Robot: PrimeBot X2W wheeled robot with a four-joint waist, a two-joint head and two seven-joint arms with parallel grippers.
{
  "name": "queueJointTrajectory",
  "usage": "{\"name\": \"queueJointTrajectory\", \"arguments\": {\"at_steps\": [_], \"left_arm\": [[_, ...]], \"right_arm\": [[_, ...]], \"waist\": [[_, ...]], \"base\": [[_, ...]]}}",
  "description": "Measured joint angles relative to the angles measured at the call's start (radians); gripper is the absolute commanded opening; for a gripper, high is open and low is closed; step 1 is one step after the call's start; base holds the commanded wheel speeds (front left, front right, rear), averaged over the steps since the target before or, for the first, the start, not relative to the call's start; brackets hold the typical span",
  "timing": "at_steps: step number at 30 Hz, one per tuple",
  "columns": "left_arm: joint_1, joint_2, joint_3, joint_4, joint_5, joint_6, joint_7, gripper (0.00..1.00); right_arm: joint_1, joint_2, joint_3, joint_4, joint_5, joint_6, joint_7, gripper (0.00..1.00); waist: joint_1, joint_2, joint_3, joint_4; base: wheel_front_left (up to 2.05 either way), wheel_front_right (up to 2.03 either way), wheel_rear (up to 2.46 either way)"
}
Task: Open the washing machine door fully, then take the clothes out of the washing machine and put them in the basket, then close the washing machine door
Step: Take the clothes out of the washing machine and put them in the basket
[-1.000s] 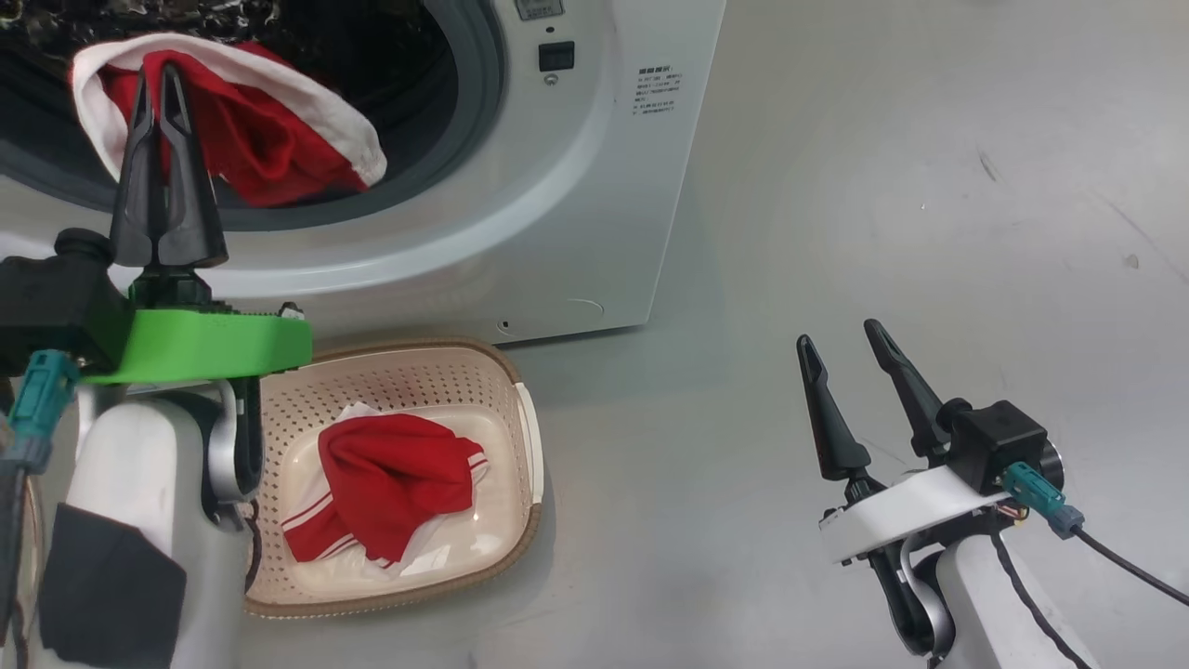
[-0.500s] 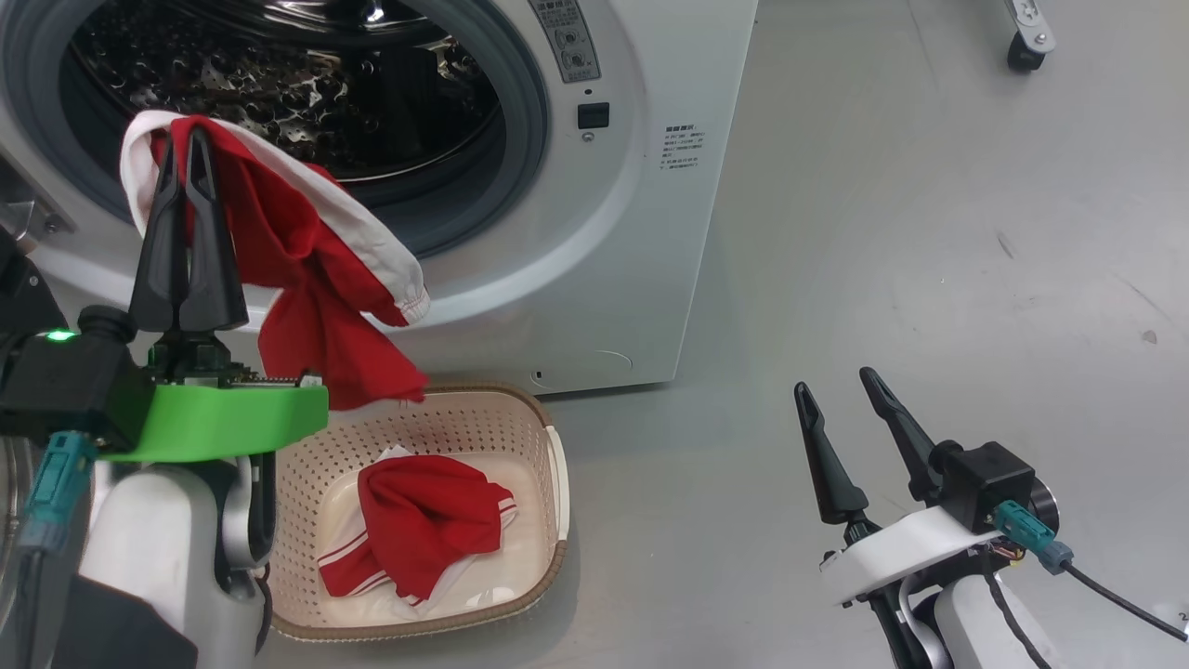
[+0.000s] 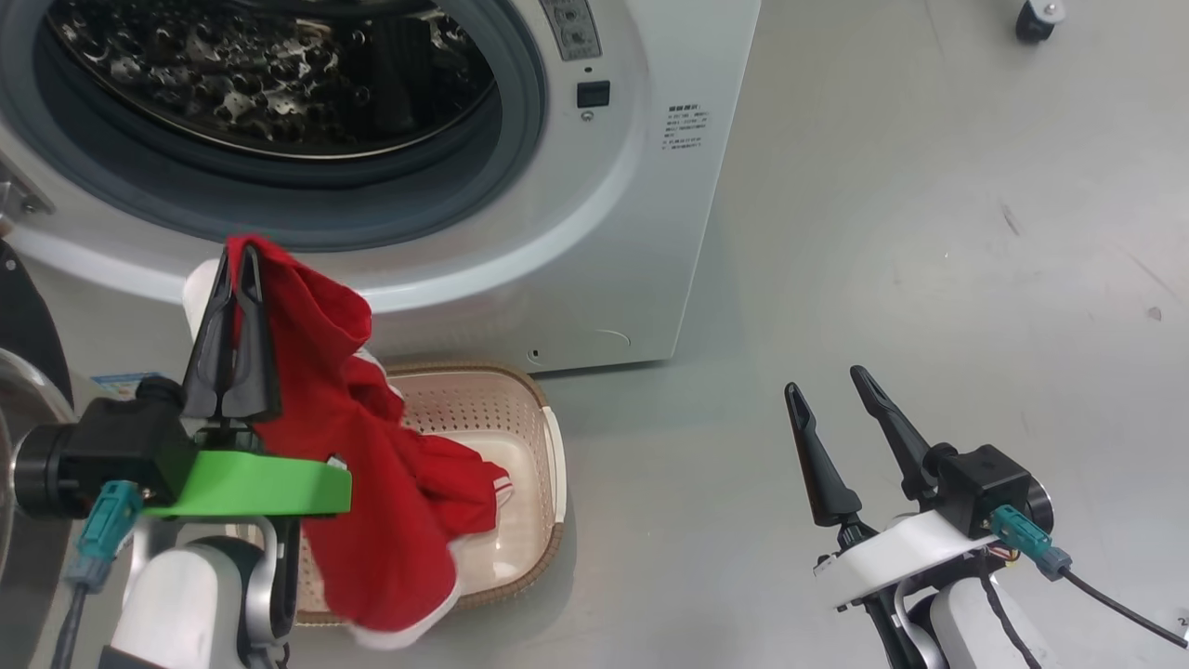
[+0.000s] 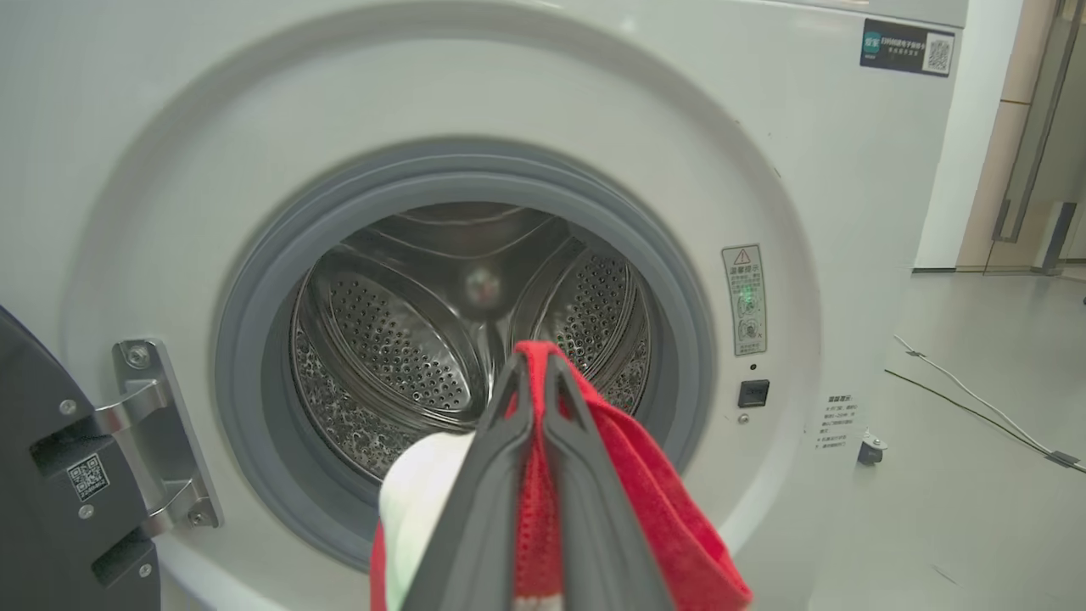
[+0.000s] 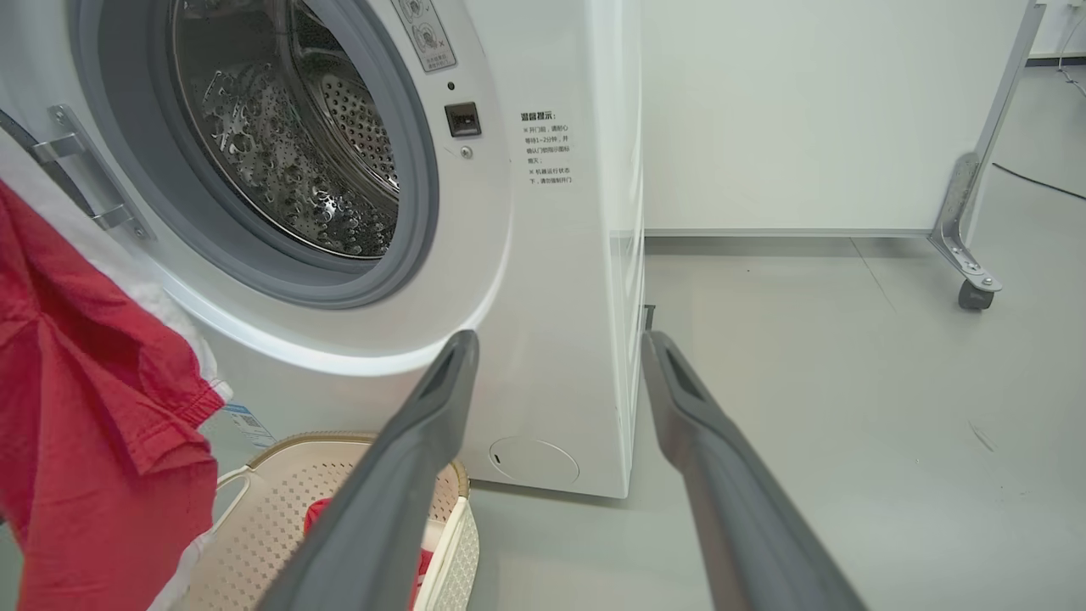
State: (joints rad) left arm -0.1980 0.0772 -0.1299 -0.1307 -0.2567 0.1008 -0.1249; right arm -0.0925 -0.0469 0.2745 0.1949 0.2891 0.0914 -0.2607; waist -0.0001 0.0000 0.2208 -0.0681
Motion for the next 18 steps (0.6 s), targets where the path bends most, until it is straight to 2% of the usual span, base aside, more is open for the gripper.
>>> {"name": "queueJointTrajectory", "arguments": {"at_steps": [9,18], "left_arm": [[0.039,-0.006,0.023,0.101,-0.033,0.008,0.034,0.00],[0.034,-0.022,0.036,0.279,-0.094,0.008,0.061,0.00]], "right_arm": [[-0.025,0.000,0.004,-0.032,0.000,0.003,0.000,1.00],[-0.080,0.000,0.011,-0.066,0.000,0.004,0.000,1.00]], "waist": [[0.0000,0.0000,0.087,-0.022],[0.0000,0.0000,0.192,-0.043]], "base": [[0.00,0.00,0.00],[0.00,0.00,0.00]]}}
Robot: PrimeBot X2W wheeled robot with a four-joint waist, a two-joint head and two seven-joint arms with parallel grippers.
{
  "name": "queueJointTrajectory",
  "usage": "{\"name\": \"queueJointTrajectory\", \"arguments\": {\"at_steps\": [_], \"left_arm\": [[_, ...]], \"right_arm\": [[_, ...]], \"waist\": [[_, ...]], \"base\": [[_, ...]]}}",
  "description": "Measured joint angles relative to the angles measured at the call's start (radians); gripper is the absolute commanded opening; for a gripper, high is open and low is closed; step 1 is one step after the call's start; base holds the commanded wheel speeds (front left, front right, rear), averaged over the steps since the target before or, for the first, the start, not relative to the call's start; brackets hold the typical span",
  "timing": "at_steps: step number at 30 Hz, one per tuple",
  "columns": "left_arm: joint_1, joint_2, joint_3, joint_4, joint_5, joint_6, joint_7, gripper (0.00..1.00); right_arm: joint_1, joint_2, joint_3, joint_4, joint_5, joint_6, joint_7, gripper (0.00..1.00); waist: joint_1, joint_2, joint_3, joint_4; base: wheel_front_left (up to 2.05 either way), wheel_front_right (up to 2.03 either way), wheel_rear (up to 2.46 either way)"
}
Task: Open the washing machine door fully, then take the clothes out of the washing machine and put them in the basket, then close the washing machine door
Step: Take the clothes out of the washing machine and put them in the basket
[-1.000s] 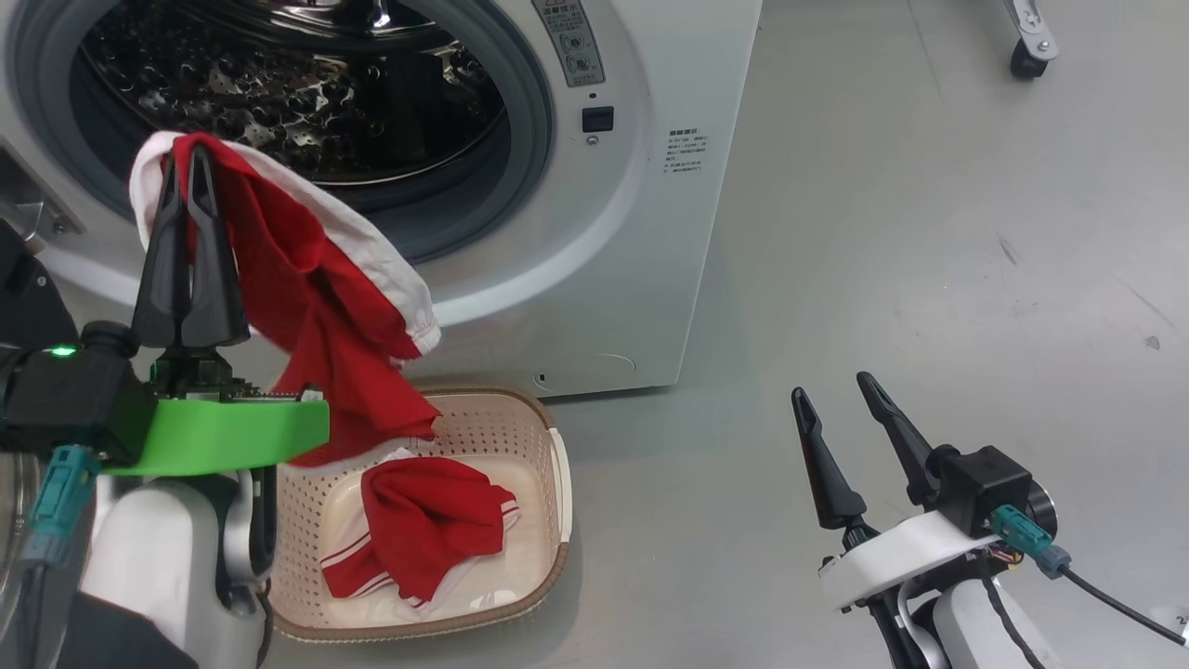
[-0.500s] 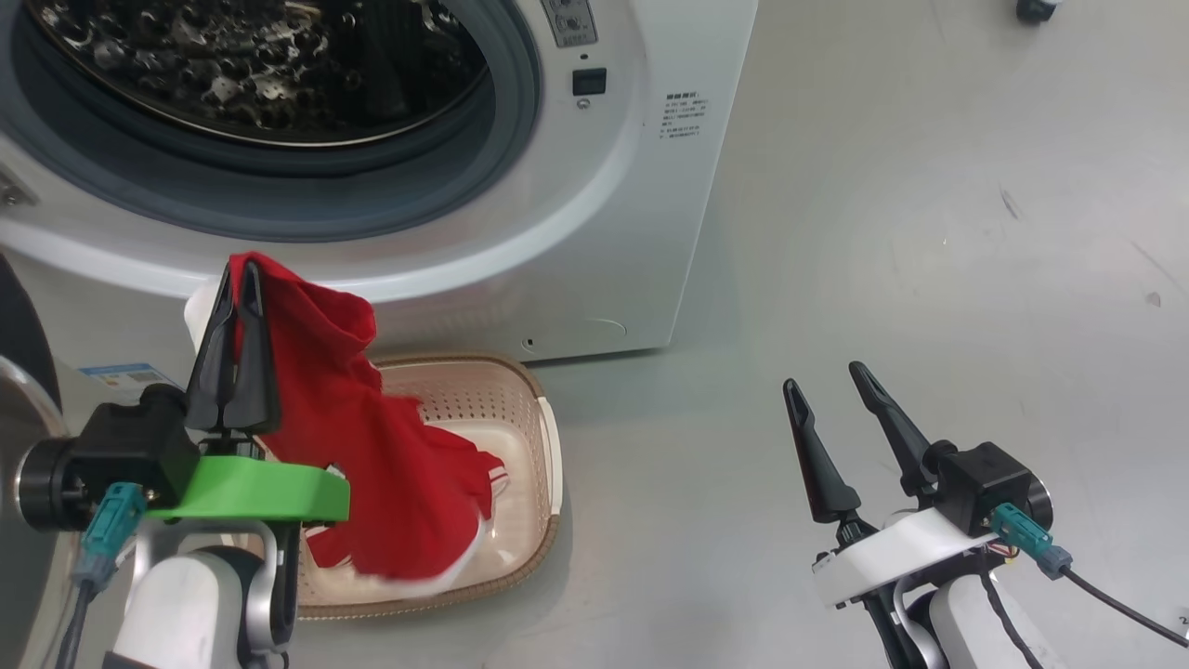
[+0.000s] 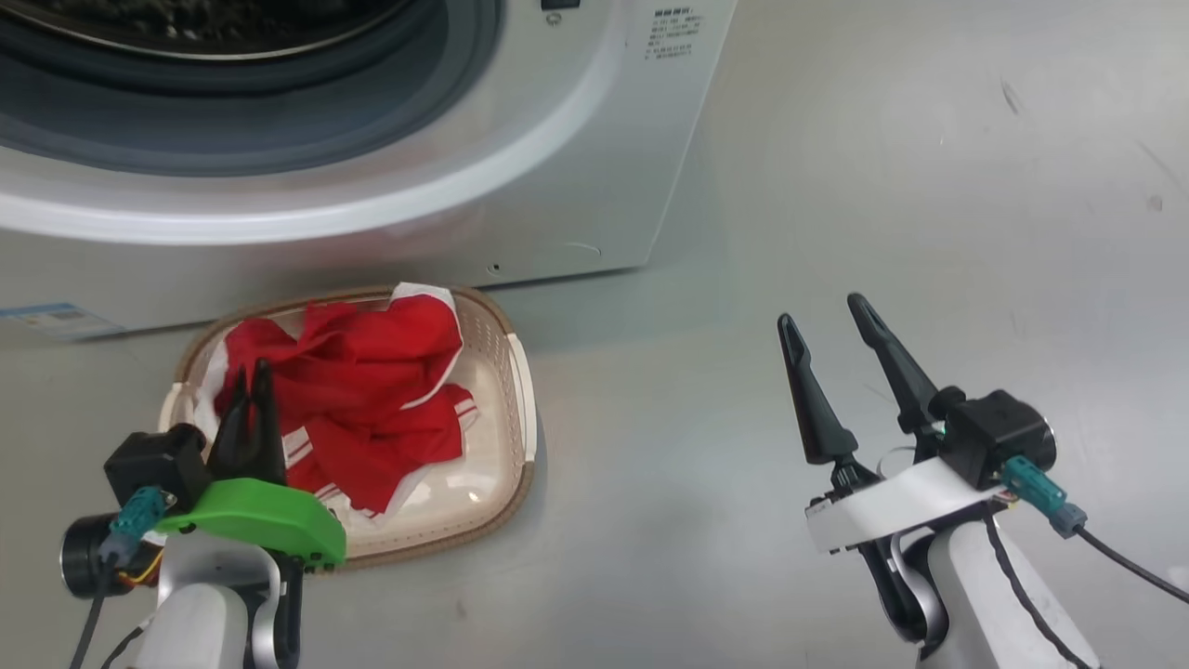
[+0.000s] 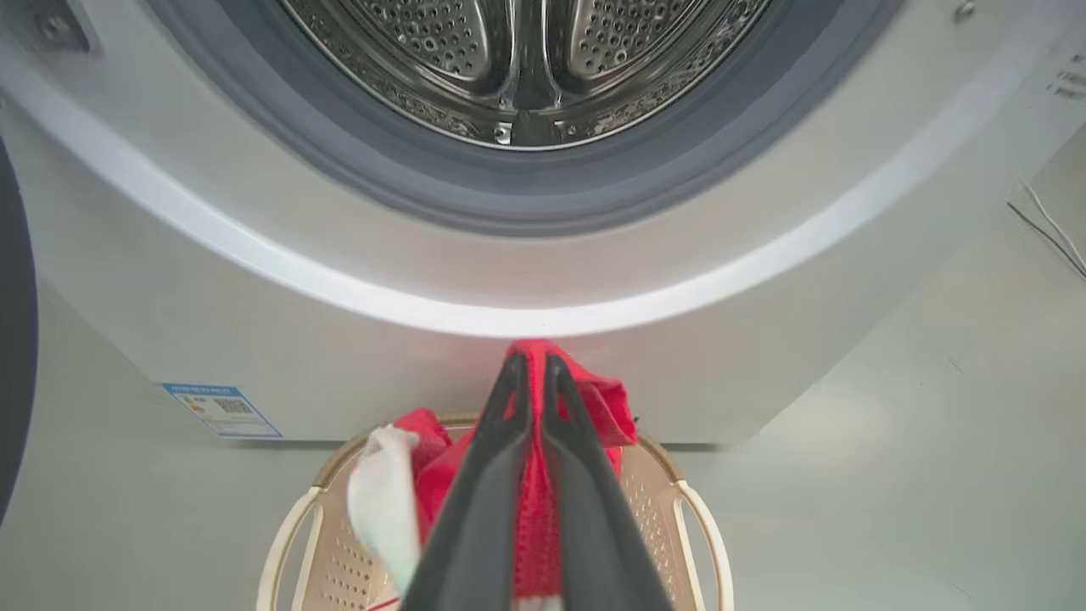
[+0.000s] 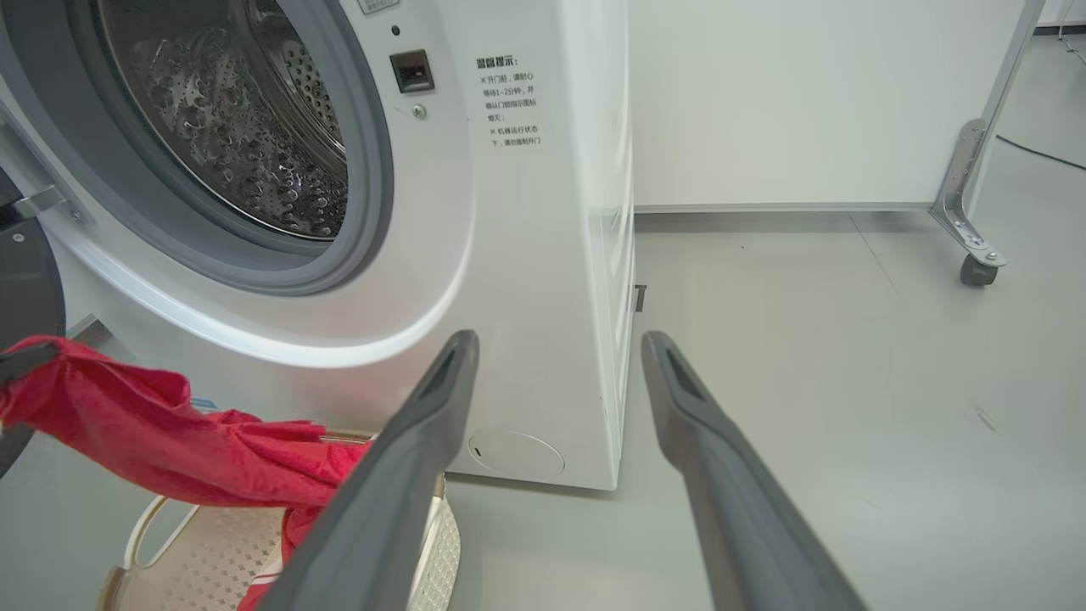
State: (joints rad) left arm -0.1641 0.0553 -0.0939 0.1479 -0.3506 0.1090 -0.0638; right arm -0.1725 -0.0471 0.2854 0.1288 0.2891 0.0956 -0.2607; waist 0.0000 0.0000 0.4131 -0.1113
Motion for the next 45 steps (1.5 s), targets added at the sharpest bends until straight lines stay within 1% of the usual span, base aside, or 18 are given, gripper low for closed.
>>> {"name": "queueJointTrajectory", "arguments": {"at_steps": [3,9,10,12,13,14,24,30,36,37,38,39,43,45], "left_arm": [[-0.022,-0.001,0.005,0.062,-0.007,0.000,0.001,0.00],[-0.117,-0.003,0.017,0.187,-0.033,0.000,0.011,0.00],[-0.117,-0.003,0.017,0.187,-0.033,0.000,0.011,0.00],[-0.160,-0.003,0.021,0.240,-0.036,0.000,0.012,0.00],[-0.174,-0.003,0.022,0.257,-0.036,0.000,0.012,0.00],[-0.174,-0.003,0.022,0.257,-0.036,0.000,0.012,0.00],[-0.302,-0.004,0.028,0.418,-0.043,-0.004,0.020,0.00],[-0.359,-0.005,0.035,0.506,-0.061,-0.023,0.014,0.00],[-0.397,-0.005,0.034,0.576,-0.062,-0.037,-0.004,0.00],[-0.404,-0.005,0.033,0.589,-0.062,-0.042,-0.010,0.27],[-0.410,-0.005,0.033,0.601,-0.061,-0.044,-0.014,0.49],[-0.414,-0.005,0.033,0.616,-0.060,-0.044,-0.017,1.00],[-0.416,-0.003,0.029,0.650,-0.057,-0.045,-0.044,1.00],[-0.416,-0.003,0.027,0.660,-0.057,-0.054,-0.057,1.00]], "right_arm": [[-0.028,0.000,0.001,-0.011,0.002,0.000,0.000,1.00],[-0.065,0.000,0.002,-0.021,0.005,0.000,0.000,1.00],[-0.065,0.000,0.002,-0.021,0.005,0.000,0.000,1.00],[-0.088,0.000,0.004,-0.027,0.009,0.004,0.000,1.00],[-0.095,0.000,0.005,-0.028,0.010,0.008,0.000,1.00],[-0.095,0.000,0.005,-0.028,0.010,0.008,0.000,1.00],[-0.136,-0.001,0.002,-0.032,0.011,0.008,0.000,1.00],[-0.158,-0.001,0.001,-0.029,0.013,0.009,0.000,1.00],[-0.168,-0.001,0.004,-0.023,0.019,0.009,0.000,1.00],[-0.170,-0.001,0.004,-0.022,0.019,0.009,0.000,1.00],[-0.172,-0.001,0.005,-0.017,0.020,0.009,0.000,1.00],[-0.173,-0.001,0.006,-0.011,0.022,0.009,0.000,1.00],[-0.173,-0.001,0.007,0.008,0.027,0.009,0.000,1.00],[-0.173,-0.001,0.006,0.011,0.028,0.009,0.000,1.00]], "waist": [[0.0000,0.0000,0.039,-0.008],[0.0000,0.0000,0.119,-0.024],[0.0000,0.0000,0.119,-0.024],[0.0000,0.0000,0.157,-0.033],[0.0000,0.0000,0.169,-0.036],[0.0000,0.0000,0.169,-0.036],[0.0000,0.0000,0.272,-0.060],[0.0000,0.0000,0.312,-0.068],[0.0000,0.0001,0.318,-0.071],[0.0000,0.0000,0.317,-0.071],[0.0000,0.0000,0.316,-0.071],[0.0000,0.0001,0.313,-0.072],[0.0001,0.0000,0.294,-0.072],[0.0001,0.0000,0.283,-0.072]], "base": [[0.00,0.00,0.00],[0.00,0.00,0.00],[0.00,0.00,0.00],[0.00,0.00,0.00],[0.00,0.00,0.00],[0.00,0.00,0.00],[0.00,0.00,0.00],[0.00,0.00,0.00],[0.00,0.00,0.00],[0.00,0.00,0.00],[0.00,0.00,0.00],[0.00,0.00,0.00],[0.00,0.00,0.00],[0.00,0.00,0.00]]}}
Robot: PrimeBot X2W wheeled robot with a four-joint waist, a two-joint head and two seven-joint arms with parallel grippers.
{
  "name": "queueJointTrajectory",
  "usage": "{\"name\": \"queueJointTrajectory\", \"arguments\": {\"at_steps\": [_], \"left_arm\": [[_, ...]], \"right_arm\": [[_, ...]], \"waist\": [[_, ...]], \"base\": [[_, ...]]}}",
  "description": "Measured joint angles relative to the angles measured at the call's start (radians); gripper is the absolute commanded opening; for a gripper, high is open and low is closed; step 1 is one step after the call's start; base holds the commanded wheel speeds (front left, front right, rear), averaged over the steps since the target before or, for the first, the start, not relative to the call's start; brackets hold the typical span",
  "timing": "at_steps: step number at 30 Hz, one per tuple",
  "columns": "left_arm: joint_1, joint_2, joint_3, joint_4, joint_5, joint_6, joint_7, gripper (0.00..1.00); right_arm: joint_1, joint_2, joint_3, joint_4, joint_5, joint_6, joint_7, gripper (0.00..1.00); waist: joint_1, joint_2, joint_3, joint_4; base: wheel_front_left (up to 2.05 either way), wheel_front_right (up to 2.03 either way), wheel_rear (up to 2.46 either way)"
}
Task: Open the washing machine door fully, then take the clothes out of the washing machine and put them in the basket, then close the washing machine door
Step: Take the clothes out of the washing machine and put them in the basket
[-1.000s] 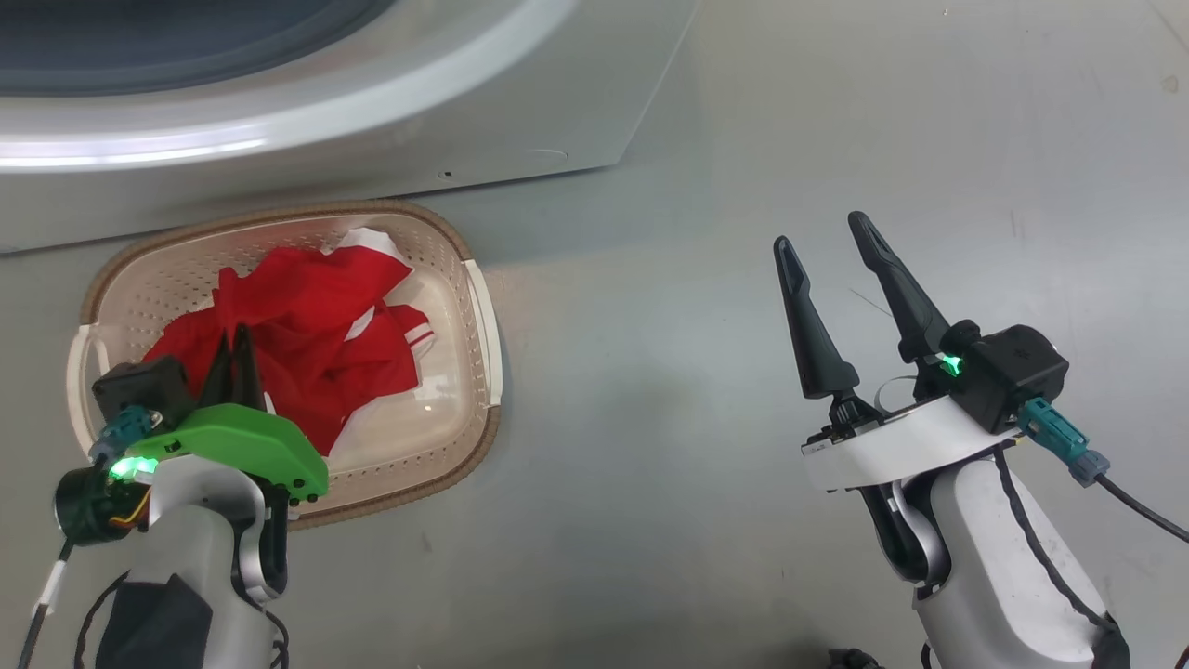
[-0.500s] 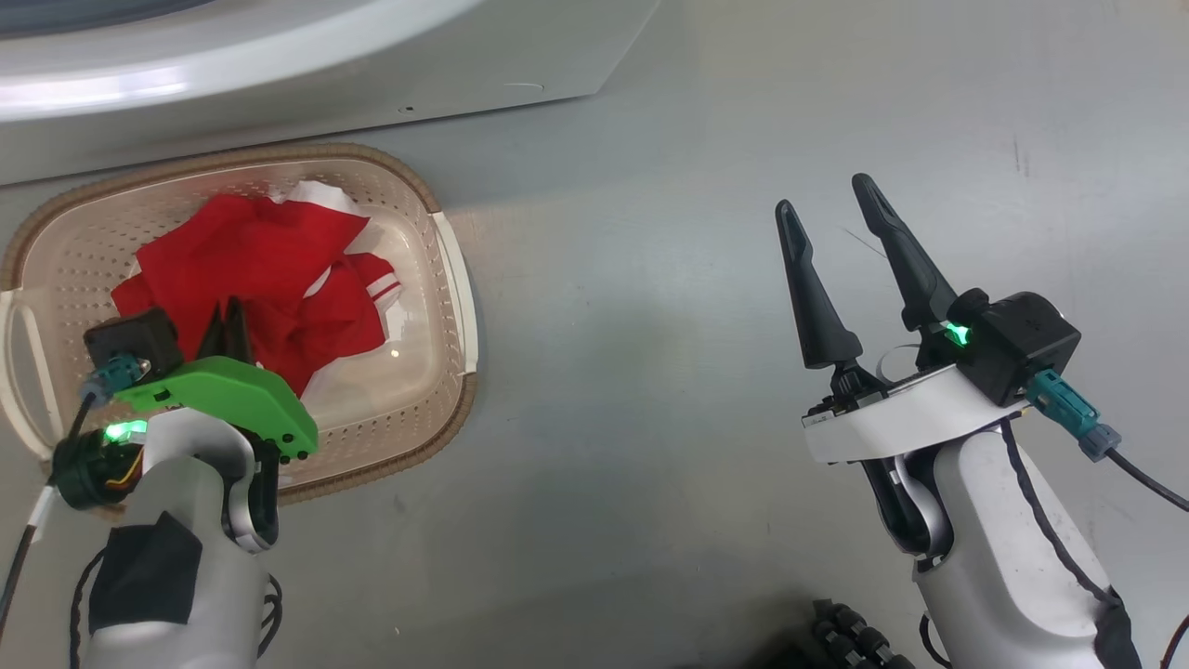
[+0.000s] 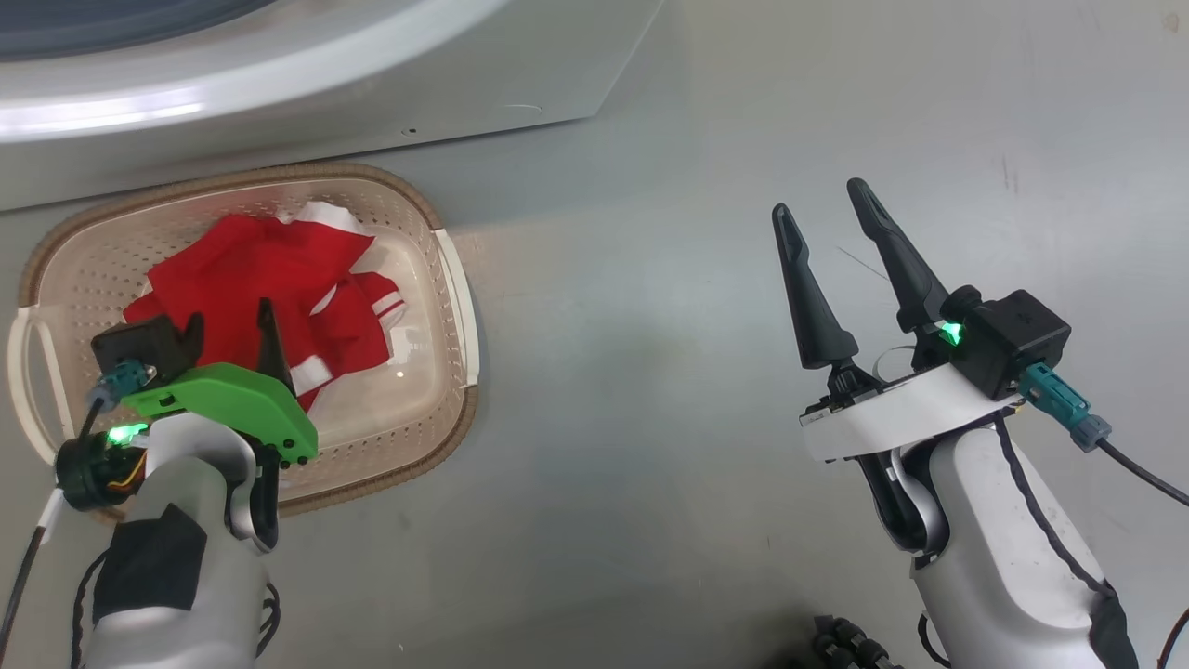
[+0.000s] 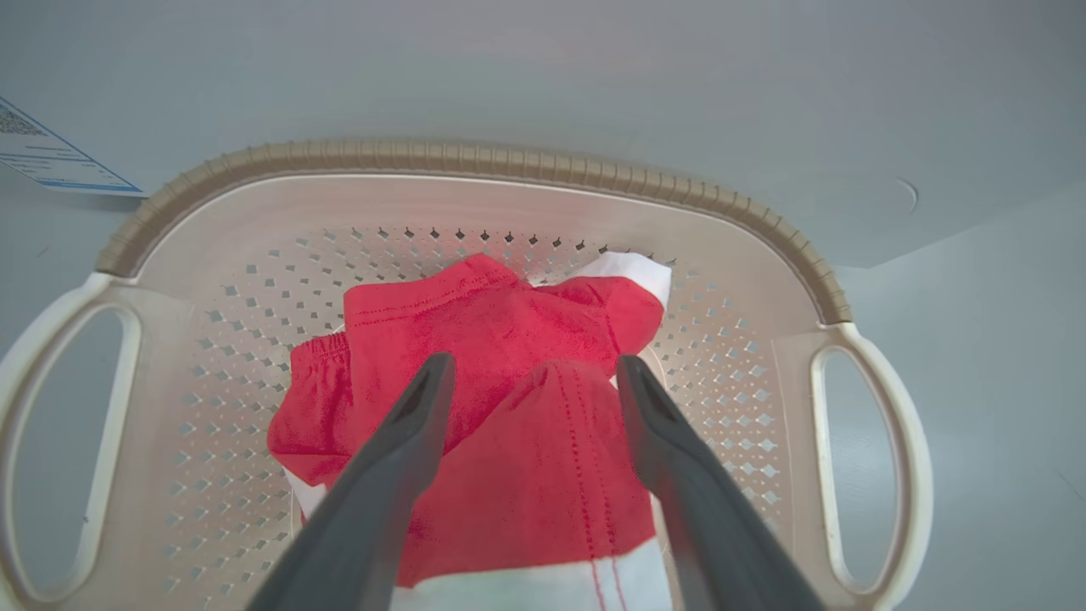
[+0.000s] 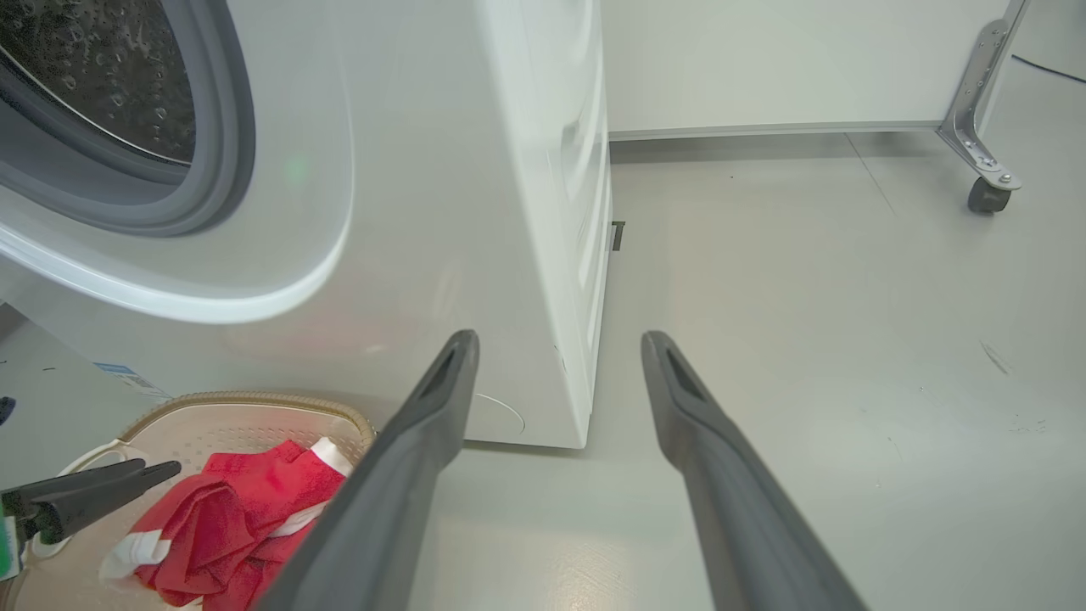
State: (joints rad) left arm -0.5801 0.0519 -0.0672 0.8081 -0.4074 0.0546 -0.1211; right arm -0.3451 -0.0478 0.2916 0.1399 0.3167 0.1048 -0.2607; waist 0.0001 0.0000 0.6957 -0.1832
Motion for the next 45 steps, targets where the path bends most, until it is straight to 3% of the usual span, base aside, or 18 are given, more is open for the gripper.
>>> {"name": "queueJointTrajectory", "arguments": {"at_steps": [7,17,26,33,45], "left_arm": [[0.000,0.002,-0.010,0.025,0.021,-0.008,-0.086,1.00],[0.008,-0.004,-0.039,-0.021,0.045,-0.031,-0.128,1.00],[0.052,-0.008,-0.052,-0.143,0.076,-0.040,-0.131,1.00],[0.112,-0.009,-0.038,-0.321,0.094,-0.038,-0.131,1.00],[0.285,-0.010,-0.050,-0.436,0.103,-0.028,-0.131,1.00]], "right_arm": [[0.001,0.000,-0.016,0.032,0.000,0.000,0.000,1.00],[0.038,-0.001,-0.063,0.068,-0.016,0.000,0.000,1.00],[0.091,-0.007,-0.095,0.093,-0.025,-0.002,0.000,1.00],[0.137,-0.007,-0.105,0.103,-0.031,-0.002,0.000,1.00],[0.211,-0.006,-0.104,0.107,-0.048,-0.001,0.000,1.00]], "waist": [[0.0000,0.0000,-0.059,0.007],[0.0000,0.0000,-0.156,0.035],[0.0000,0.0000,-0.255,0.073],[0.0000,0.0000,-0.345,0.104],[0.0000,0.0000,-0.479,0.135]], "base": [[0.00,0.00,0.00],[0.00,0.00,0.00],[0.00,0.00,0.00],[0.00,0.00,0.00],[0.00,0.00,0.00]]}}
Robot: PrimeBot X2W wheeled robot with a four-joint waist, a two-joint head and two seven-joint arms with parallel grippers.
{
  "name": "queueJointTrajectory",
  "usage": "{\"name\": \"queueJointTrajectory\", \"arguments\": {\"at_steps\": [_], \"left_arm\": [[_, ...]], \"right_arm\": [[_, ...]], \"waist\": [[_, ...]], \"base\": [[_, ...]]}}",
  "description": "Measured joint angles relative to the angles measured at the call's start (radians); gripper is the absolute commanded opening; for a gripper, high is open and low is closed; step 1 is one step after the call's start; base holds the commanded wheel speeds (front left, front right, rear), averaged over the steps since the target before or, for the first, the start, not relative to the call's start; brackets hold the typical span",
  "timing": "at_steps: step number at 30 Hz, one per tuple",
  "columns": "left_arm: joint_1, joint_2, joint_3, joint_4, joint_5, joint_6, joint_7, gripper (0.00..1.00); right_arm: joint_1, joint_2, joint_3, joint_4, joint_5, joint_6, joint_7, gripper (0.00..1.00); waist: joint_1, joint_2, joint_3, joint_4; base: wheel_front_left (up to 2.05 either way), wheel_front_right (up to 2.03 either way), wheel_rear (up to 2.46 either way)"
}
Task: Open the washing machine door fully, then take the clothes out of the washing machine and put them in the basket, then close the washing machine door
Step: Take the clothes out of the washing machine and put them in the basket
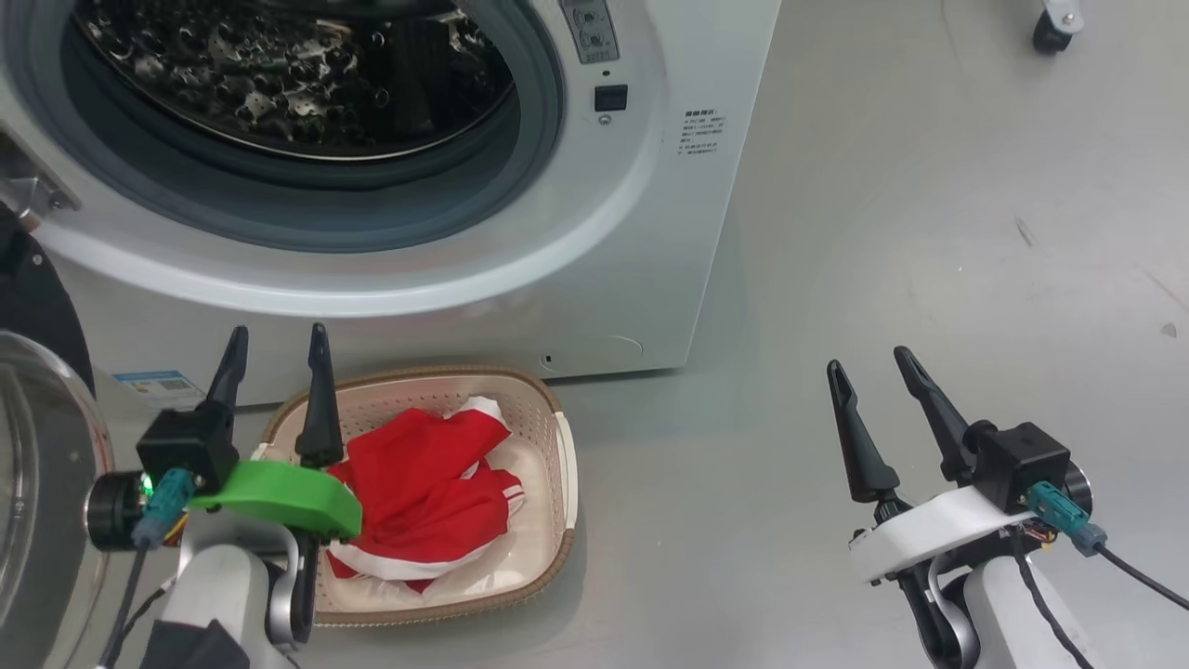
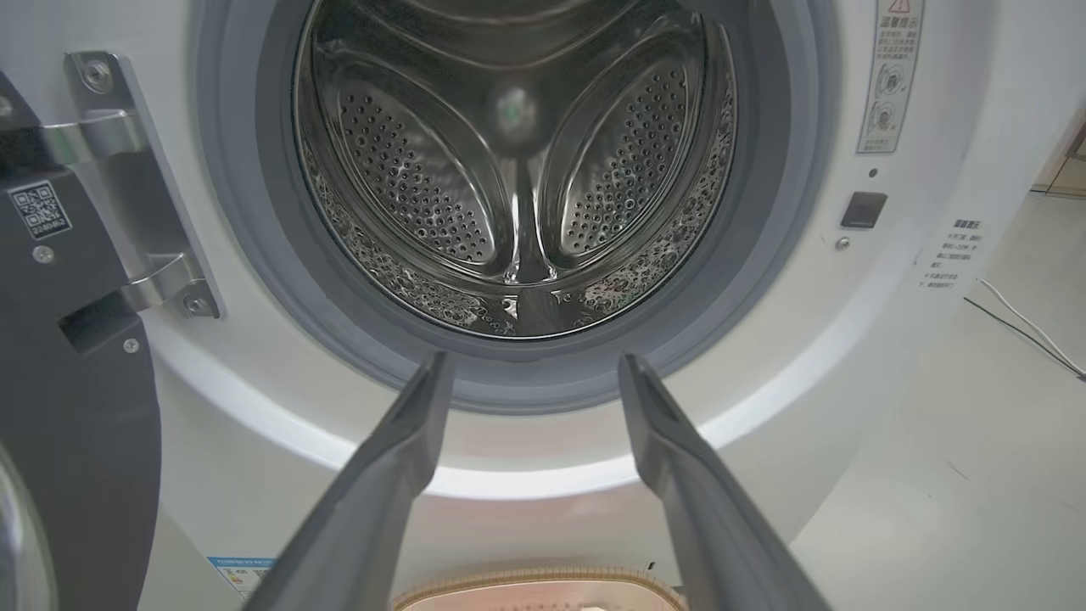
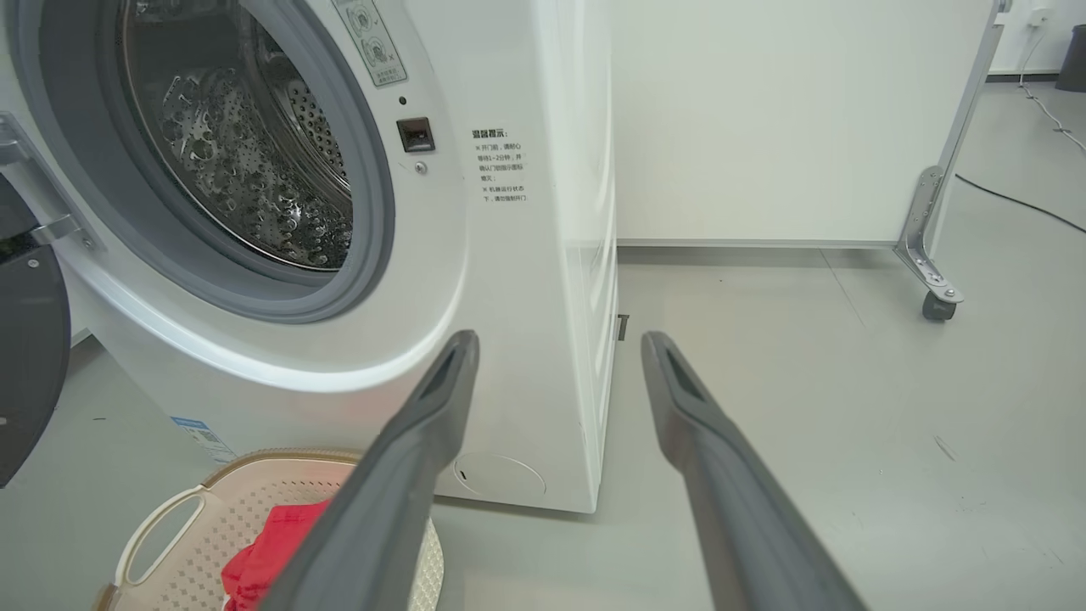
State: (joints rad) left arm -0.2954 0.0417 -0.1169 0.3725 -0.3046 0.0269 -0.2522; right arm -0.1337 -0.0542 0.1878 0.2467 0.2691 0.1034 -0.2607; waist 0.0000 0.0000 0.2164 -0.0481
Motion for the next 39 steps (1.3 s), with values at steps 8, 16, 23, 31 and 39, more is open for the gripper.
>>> {"name": "queueJointTrajectory", "arguments": {"at_steps": [8,16,23,31,39], "left_arm": [[0.114,0.000,-0.038,-0.063,0.017,0.003,0.000,1.00],[0.206,0.001,-0.052,-0.113,0.020,0.007,0.002,1.00],[0.284,0.002,-0.064,-0.164,0.021,0.016,0.023,1.00],[0.355,0.005,-0.080,-0.224,0.025,0.021,0.049,1.00],[0.404,0.006,-0.085,-0.274,0.032,0.029,0.068,1.00]], "right_arm": [[0.062,0.001,-0.007,0.001,0.000,-0.002,0.000,1.00],[0.098,0.005,-0.007,0.002,-0.009,-0.004,0.000,1.00],[0.132,0.006,-0.004,0.000,-0.009,-0.010,0.000,1.00],[0.162,0.007,-0.004,-0.013,-0.009,-0.020,0.000,1.00],[0.180,0.008,-0.006,-0.022,-0.009,-0.027,0.000,1.00]], "waist": [[0.0000,0.0000,-0.077,0.012],[0.0000,0.0000,-0.130,0.018],[0.0000,0.0000,-0.170,0.018],[-0.0001,0.0000,-0.197,0.013],[-0.0001,0.0000,-0.210,0.012]], "base": [[0.00,0.00,0.00],[0.00,0.00,0.00],[0.00,0.00,0.00],[0.00,0.00,0.00],[0.00,0.00,0.00]]}}
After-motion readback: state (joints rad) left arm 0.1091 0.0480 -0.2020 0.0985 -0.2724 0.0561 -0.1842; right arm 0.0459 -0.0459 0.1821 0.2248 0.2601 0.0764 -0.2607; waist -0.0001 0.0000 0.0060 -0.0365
